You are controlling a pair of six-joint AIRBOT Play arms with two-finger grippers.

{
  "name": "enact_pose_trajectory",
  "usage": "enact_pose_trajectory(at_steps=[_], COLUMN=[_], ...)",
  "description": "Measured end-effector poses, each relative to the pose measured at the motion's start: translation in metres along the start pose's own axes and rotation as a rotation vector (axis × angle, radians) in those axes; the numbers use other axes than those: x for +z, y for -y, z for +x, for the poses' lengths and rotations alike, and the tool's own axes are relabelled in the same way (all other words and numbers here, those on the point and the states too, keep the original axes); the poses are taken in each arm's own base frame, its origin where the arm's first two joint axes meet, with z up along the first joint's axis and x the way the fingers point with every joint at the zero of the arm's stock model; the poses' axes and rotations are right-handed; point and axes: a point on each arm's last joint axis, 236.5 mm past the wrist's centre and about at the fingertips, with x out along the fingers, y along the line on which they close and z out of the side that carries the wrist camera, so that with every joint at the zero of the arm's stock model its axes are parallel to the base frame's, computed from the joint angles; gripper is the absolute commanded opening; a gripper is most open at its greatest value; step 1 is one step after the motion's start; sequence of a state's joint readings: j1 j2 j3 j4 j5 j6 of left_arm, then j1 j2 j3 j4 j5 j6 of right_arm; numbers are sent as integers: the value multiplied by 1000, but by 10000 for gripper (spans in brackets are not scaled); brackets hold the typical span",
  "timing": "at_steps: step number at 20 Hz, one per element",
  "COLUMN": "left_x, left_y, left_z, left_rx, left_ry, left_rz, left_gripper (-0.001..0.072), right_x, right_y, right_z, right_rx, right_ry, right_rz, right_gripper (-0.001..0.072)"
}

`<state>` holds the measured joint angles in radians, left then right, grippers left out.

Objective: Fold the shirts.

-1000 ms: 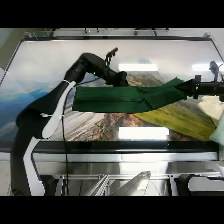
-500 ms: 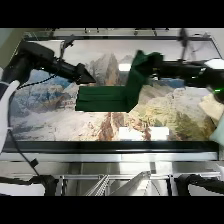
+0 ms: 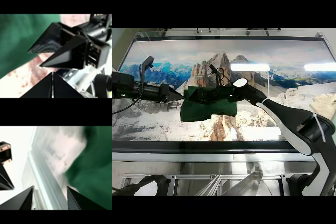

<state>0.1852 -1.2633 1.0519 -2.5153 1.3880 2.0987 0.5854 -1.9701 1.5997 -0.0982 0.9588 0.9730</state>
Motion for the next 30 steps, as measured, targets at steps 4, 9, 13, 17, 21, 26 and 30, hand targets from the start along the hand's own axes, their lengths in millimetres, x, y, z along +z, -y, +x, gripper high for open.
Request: enact_pose_trajectory(at_steps=[4, 9, 13, 17, 21, 26, 30], left_x=[-3, -3, -4, -4, -5, -8, -9], left_y=[-19, -32, -34, -34, -34, -32, -30], left_z=[-22, -38, -40, -41, -41, -40, -40], left_rx=[36, 53, 51, 52, 51, 42, 36], left_ry=[76, 117, 118, 120, 117, 106, 98], left_rz=[-37, -70, -78, -79, -79, -79, -79], left_gripper=[18, 18, 18, 17, 17, 18, 18], right_x=[21, 51, 35, 2, -16, -15, -8], right_y=[-8, 31, 112, 160, 172, 163, 153], right_z=[-33, -130, -206, -220, -183, -128, -107], right_rx=[58, -151, -458, -556, -484, -336, -255], right_ry=[-1, 11, -7, -37, -66, -40, -9], right_rz=[0, 34, 241, 408, 476, 499, 484], right_gripper=[364, 629, 692, 692, 692, 108, 22])
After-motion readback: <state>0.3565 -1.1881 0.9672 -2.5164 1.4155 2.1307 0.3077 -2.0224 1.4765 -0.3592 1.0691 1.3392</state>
